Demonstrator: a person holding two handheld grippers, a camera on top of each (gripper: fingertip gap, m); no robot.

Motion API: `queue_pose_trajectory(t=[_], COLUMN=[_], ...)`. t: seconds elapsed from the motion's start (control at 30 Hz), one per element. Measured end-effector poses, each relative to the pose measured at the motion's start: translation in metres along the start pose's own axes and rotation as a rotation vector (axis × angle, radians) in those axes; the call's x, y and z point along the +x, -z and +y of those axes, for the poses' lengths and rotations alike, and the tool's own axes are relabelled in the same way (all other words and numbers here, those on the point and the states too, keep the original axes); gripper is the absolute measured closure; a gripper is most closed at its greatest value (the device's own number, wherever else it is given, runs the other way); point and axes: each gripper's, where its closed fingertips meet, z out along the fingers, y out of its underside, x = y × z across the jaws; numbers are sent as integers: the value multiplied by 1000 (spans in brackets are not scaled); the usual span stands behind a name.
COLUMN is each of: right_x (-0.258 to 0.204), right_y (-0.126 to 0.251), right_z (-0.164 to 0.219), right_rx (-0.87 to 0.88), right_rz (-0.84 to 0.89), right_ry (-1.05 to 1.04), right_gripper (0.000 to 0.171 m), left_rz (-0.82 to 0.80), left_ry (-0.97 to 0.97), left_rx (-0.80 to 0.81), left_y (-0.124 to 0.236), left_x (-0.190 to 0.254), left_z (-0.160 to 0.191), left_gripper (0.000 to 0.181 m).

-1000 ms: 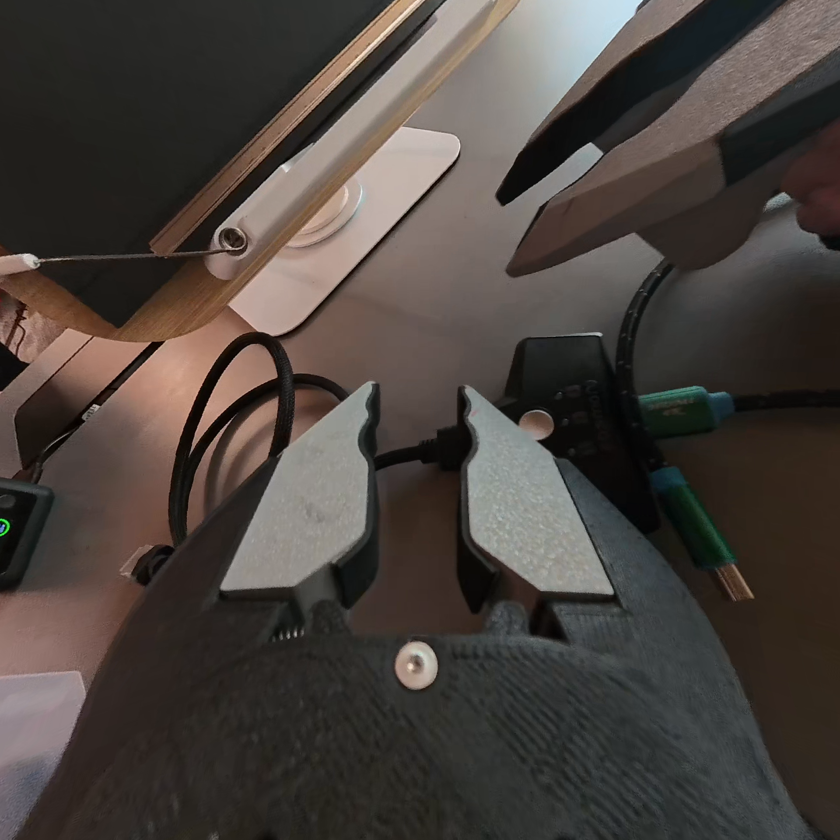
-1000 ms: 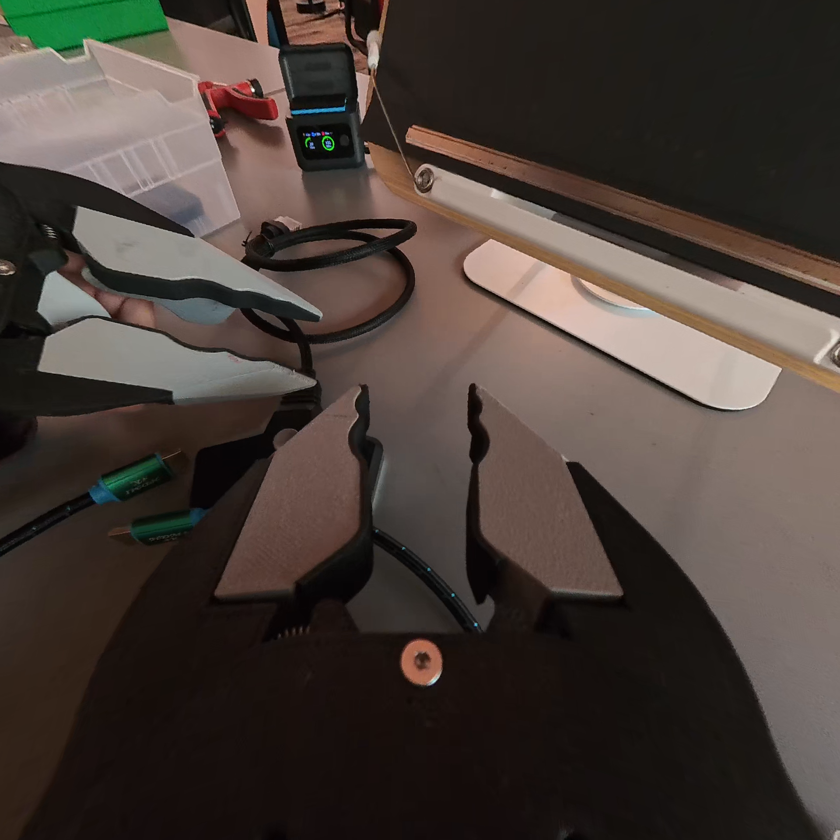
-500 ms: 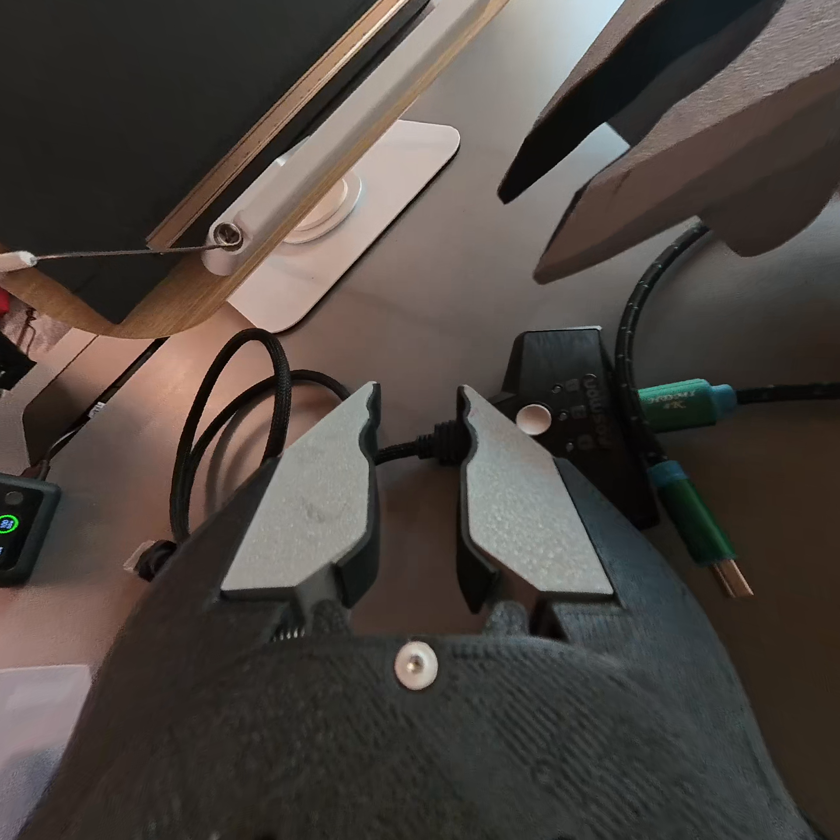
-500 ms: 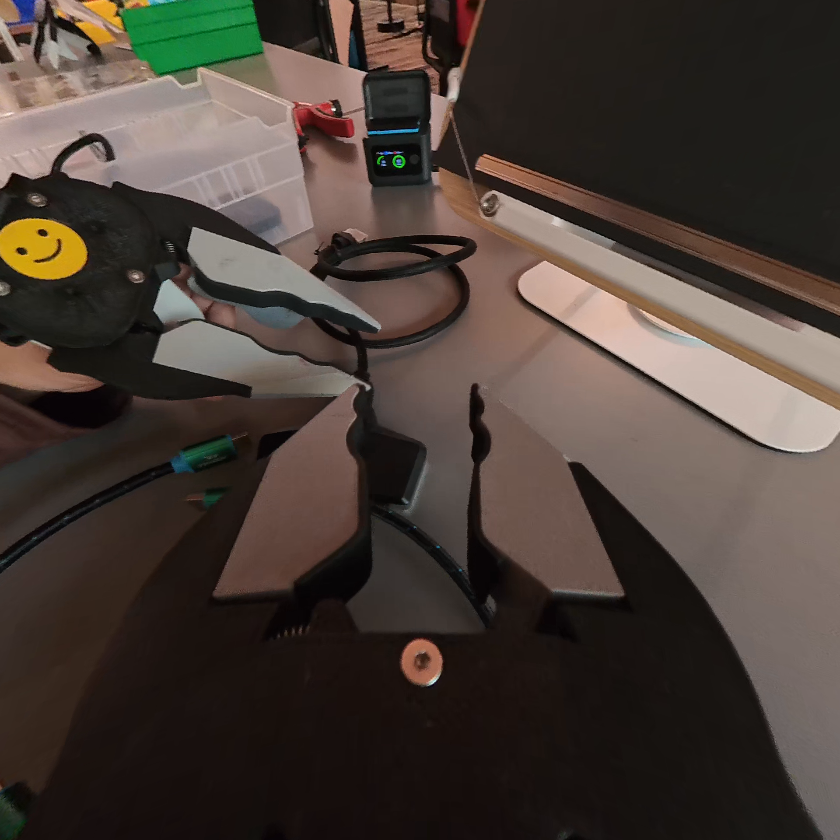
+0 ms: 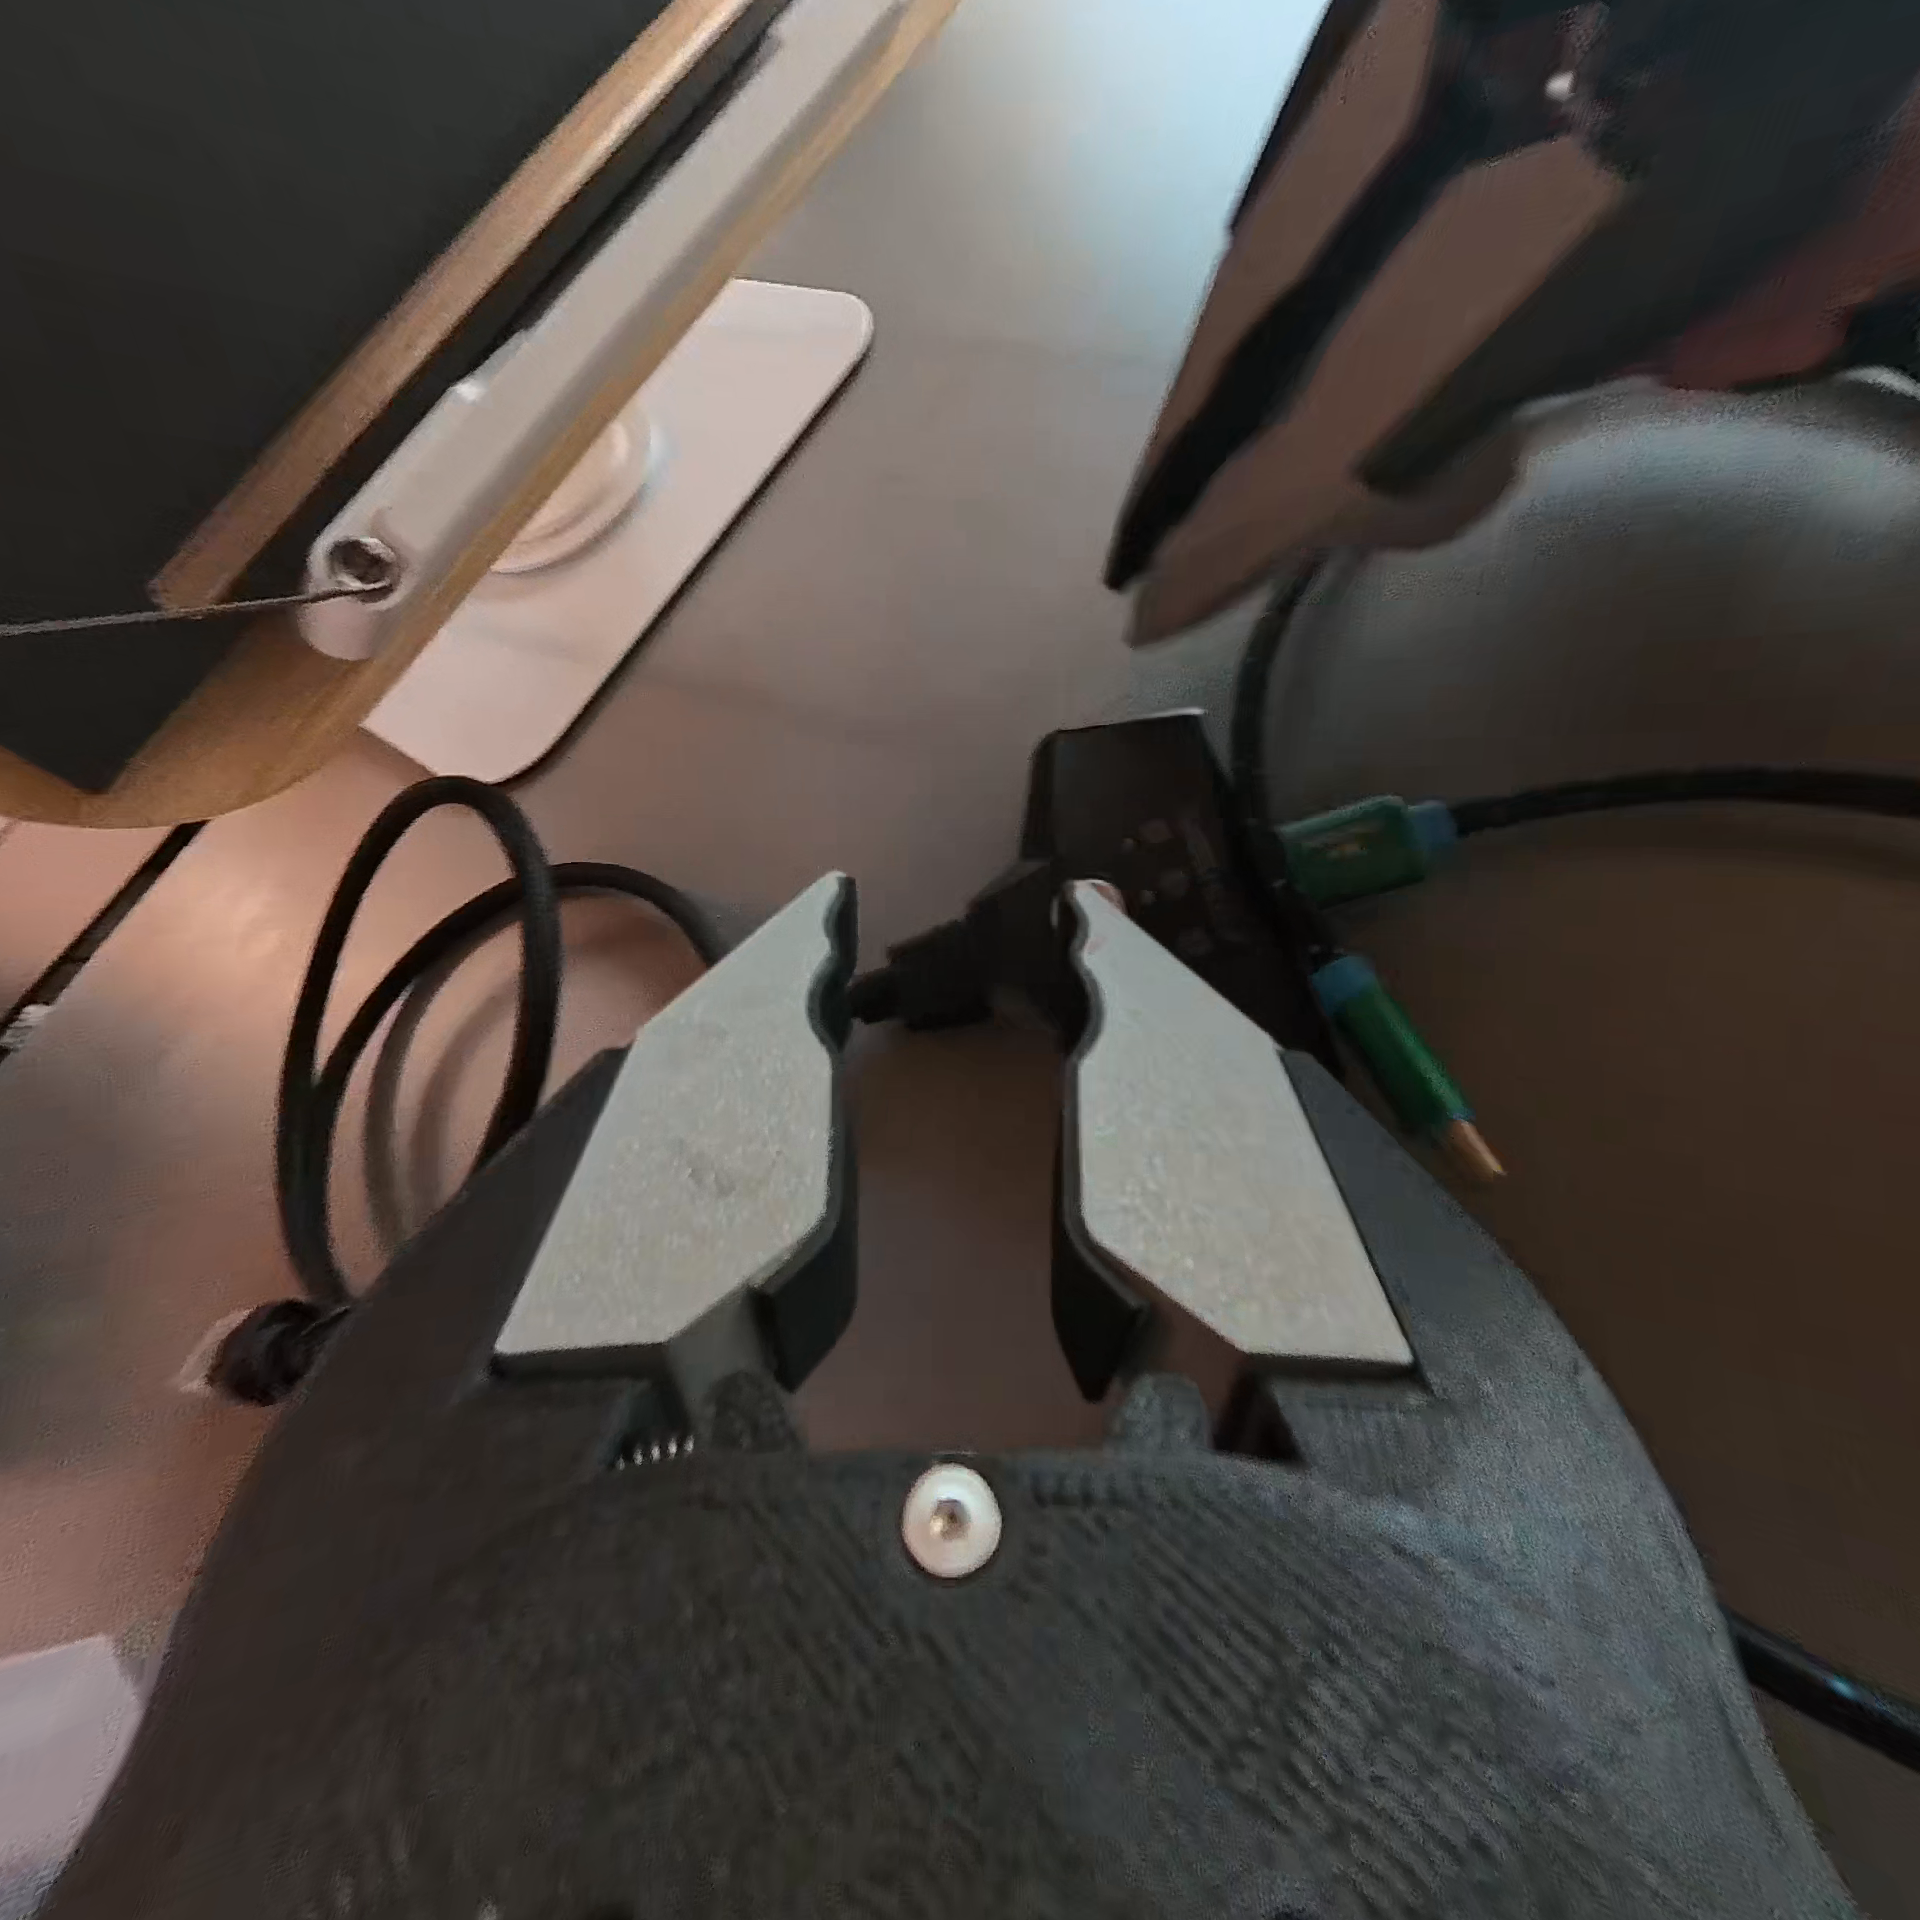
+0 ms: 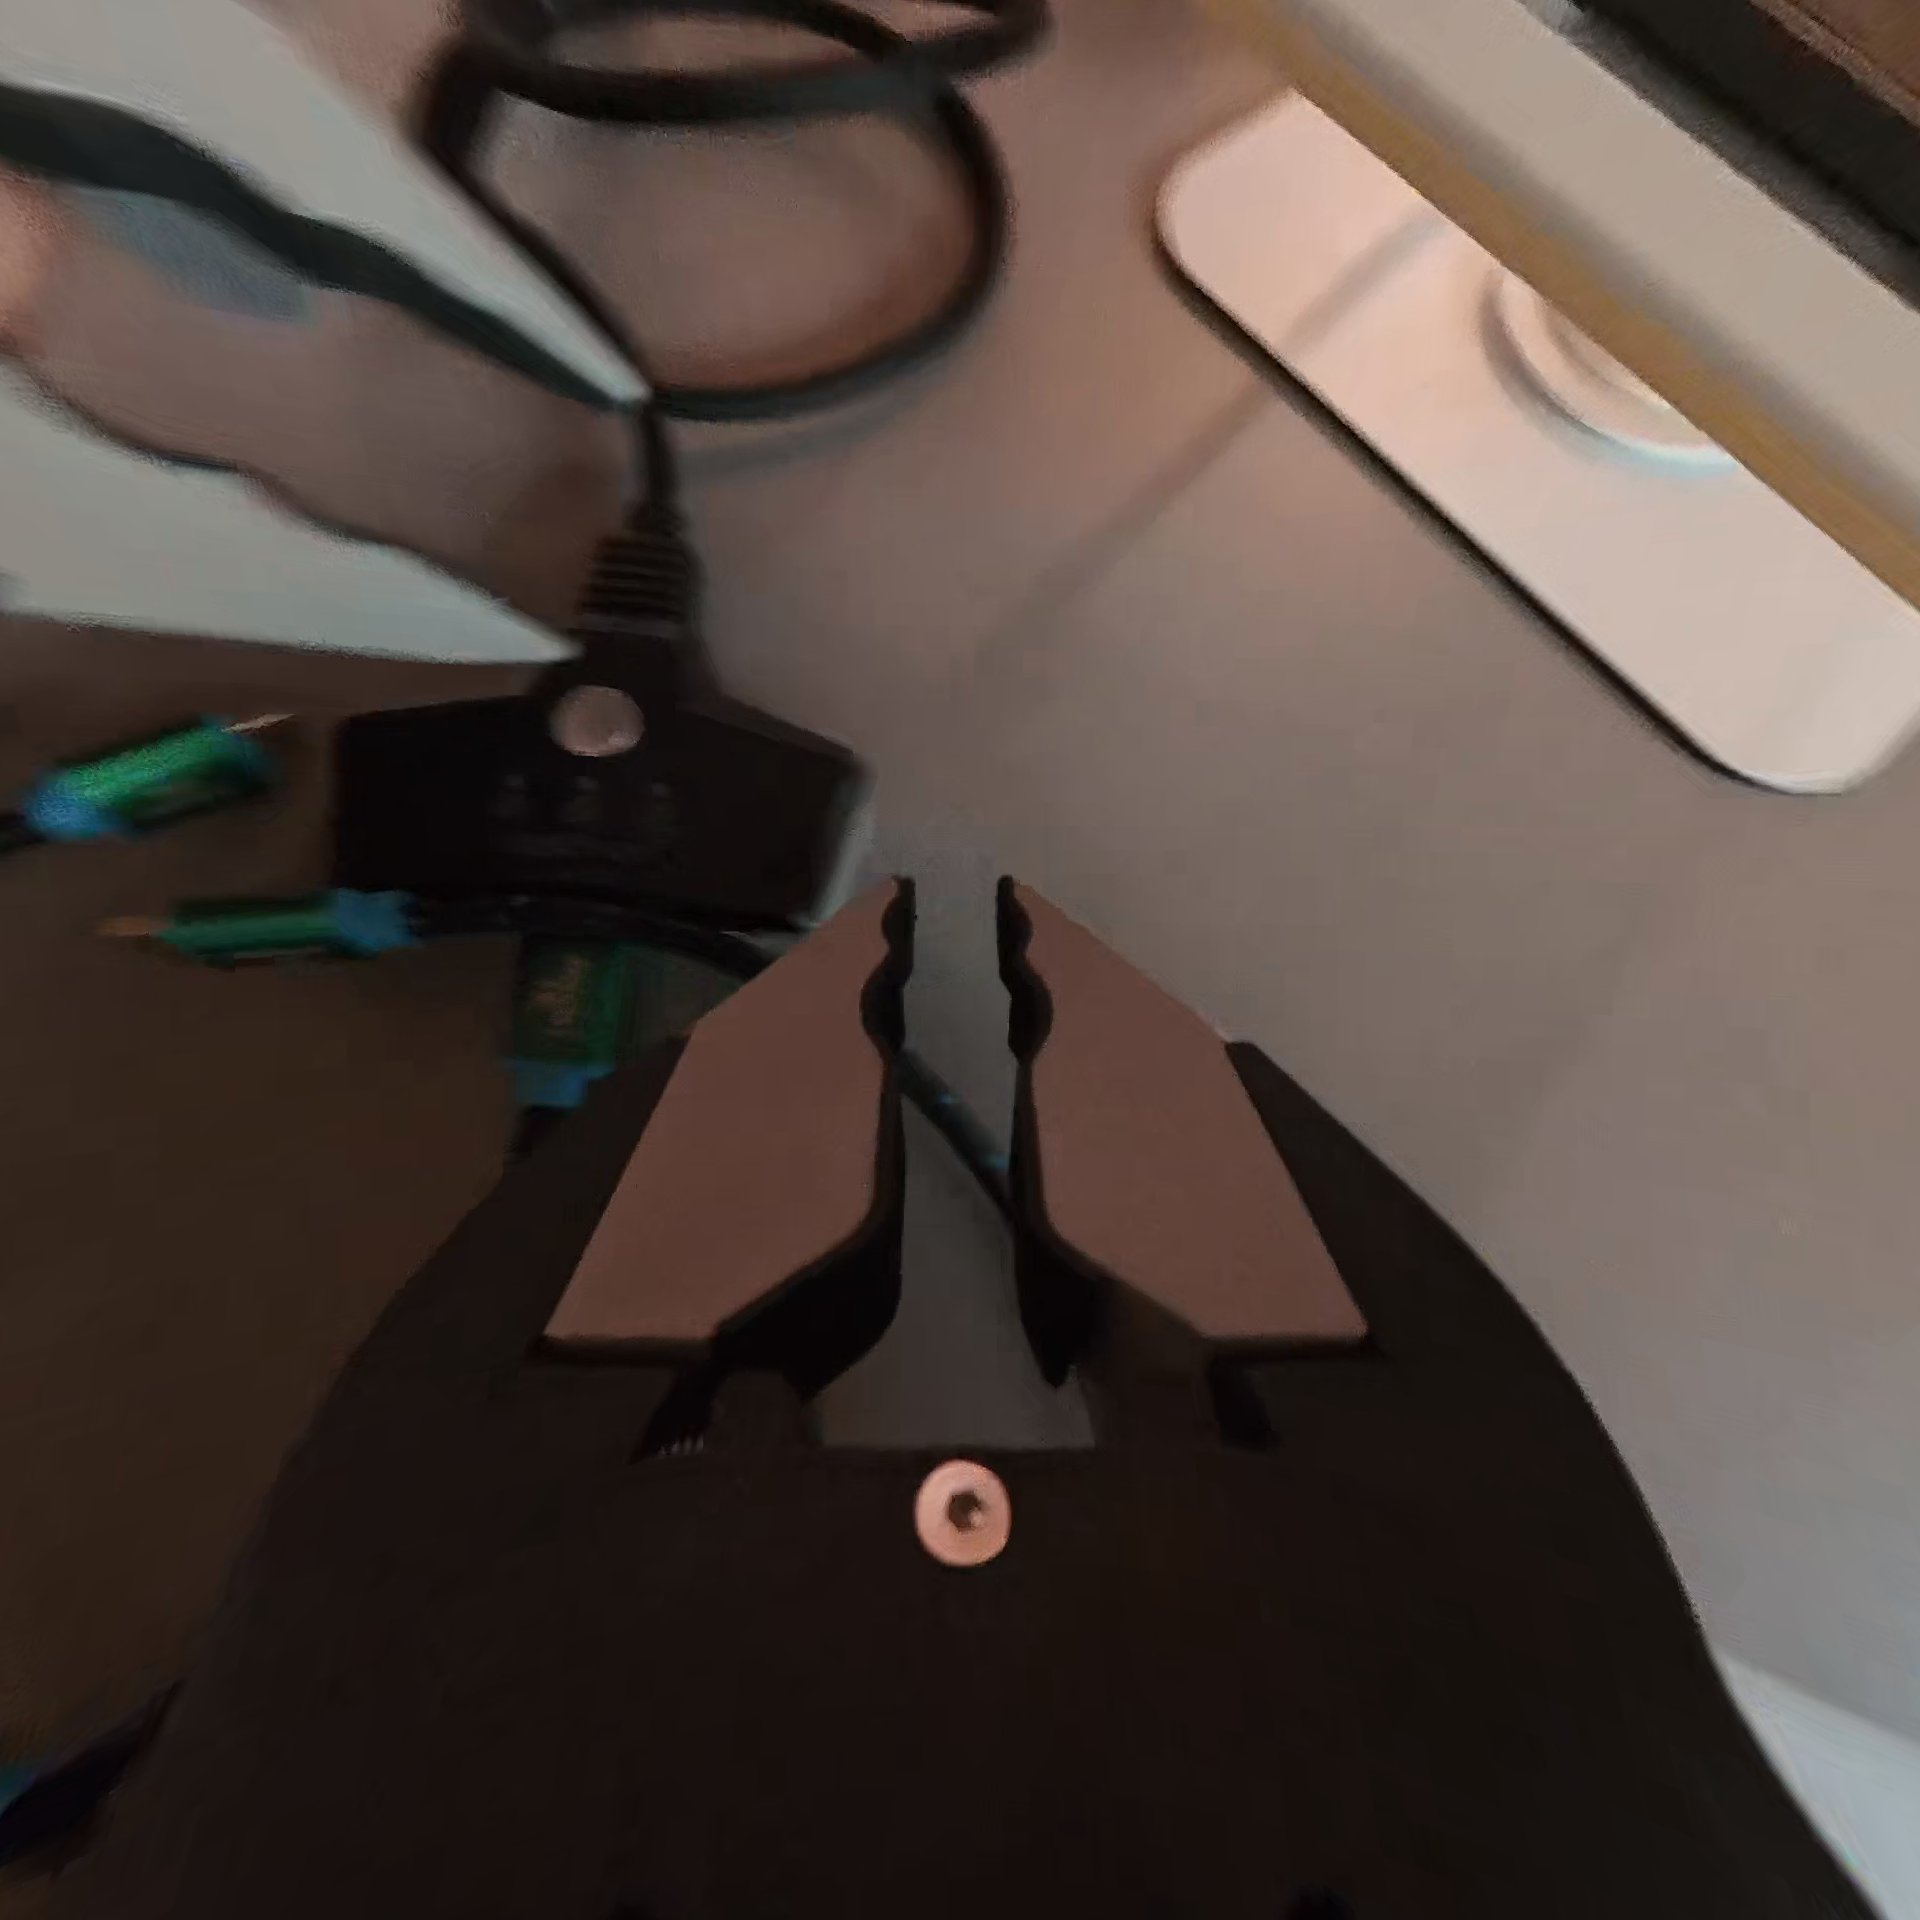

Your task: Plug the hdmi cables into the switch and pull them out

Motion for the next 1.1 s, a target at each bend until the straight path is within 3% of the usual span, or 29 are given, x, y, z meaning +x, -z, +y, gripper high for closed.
queue_pose_trajectory(t=[0.03,0.1,0.27,0.37,0.4,0.47,0.5,0.6,0.67,0.77,0.83,0.9,0.93,1.03,1.1], right_x=[14,35,-18,-37,-36,-41,-39,-30,-8,-24,-34,-27,-25,-20,3], right_y=[0,4,15,6,3,7,10,17,20,27,23,13,9,12,23], right_z=[5,14,-21,-8,-7,0,3,10,8,-4,3,15,22,24,20], right_rx=[-19,-52,121,35,28,-6,-24,-49,-36,50,15,-61,-98,-137,-127], right_rz=[67,162,-94,-121,-106,-154,-152,-125,-14,-135,-193,-131,-104,-77,52], right_ry=[-28,-82,36,143,152,166,179,188,150,108,108,145,168,172,138], right_gripper=[161,159,134,124,129,166,171,170,161,147,125,133,158,159,160], left_rz=[33,88,131,90,82,68,63,61,60,59,58,59,61,50,36], left_ry=[3,10,73,110,111,110,111,110,108,108,109,111,111,102,98], left_rx=[-1,7,70,68,59,49,46,37,29,26,25,23,22,15,7], left_y=[1,4,15,14,13,10,9,8,7,7,7,6,6,6,6], left_x=[6,15,12,-1,-3,-5,-6,-6,-7,-7,-7,-7,-7,-9,-12], left_z=[-1,-4,-15,-12,-10,-6,-5,-3,-2,-1,-1,0,0,2,4], left_gripper=[144,142,144,145,145,145,145,145,145,145,145,145,145,145,145])
